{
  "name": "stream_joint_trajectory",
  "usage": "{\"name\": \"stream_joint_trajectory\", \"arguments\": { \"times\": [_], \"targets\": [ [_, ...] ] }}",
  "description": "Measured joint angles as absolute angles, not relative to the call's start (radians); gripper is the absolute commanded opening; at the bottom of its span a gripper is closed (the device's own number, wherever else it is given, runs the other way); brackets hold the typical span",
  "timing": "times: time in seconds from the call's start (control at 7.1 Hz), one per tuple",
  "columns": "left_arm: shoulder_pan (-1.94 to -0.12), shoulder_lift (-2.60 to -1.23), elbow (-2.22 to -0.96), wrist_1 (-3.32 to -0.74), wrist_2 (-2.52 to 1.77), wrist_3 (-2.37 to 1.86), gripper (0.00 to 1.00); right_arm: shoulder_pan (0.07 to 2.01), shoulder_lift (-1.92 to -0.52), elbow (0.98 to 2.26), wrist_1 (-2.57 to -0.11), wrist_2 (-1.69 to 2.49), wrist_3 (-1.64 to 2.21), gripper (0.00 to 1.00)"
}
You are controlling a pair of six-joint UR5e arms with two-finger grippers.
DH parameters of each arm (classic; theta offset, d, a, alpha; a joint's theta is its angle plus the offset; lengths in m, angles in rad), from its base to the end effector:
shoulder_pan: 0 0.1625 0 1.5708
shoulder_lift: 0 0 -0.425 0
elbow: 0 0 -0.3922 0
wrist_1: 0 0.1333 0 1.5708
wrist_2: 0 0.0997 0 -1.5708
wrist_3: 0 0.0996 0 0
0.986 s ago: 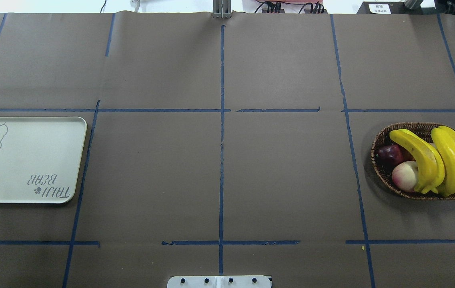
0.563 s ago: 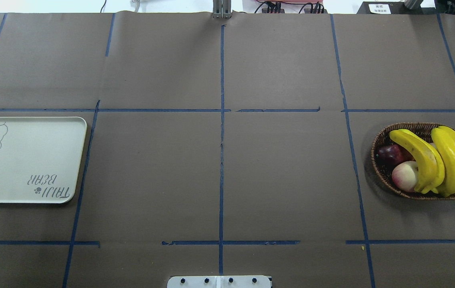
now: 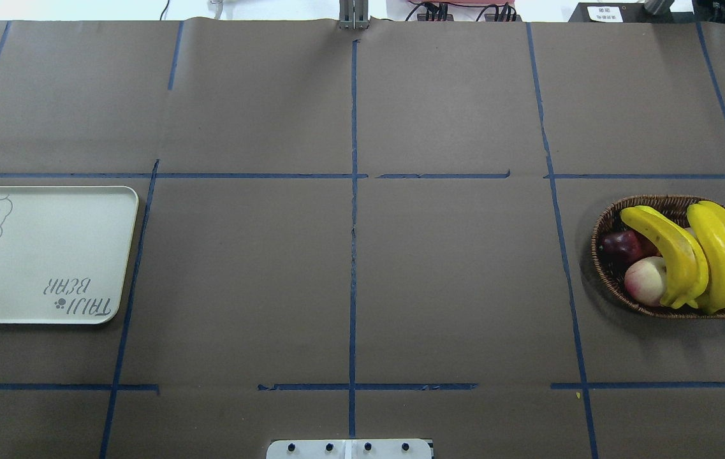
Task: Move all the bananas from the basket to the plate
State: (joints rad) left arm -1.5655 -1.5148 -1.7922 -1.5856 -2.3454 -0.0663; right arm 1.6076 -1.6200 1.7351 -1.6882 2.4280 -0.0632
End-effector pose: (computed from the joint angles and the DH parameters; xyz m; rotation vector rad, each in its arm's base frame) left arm -0.0611 -0.4742 0.5744 0.1433 0.7779 0.0120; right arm 0.0752 -0.4658 0.6074 0.0407 -0.8563 -0.0238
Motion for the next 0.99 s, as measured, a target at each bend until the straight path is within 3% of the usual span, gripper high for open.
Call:
{"name": "stream_joint_trajectory", "arguments": {
  "times": [0.56,0.99],
  "targets": [
    [-1.563,-1.522,-1.81,-1.592,-2.42,-0.13,1.0,1.562,-1.572,1.72,-1.689,2.481,-0.067,1.0],
    [-1.558,-1.525,-1.822,-1.599,-2.422,-0.148,0.99,1.504,-1.556,1.793,-1.685,2.521,0.0,0.99]
  ]
}}
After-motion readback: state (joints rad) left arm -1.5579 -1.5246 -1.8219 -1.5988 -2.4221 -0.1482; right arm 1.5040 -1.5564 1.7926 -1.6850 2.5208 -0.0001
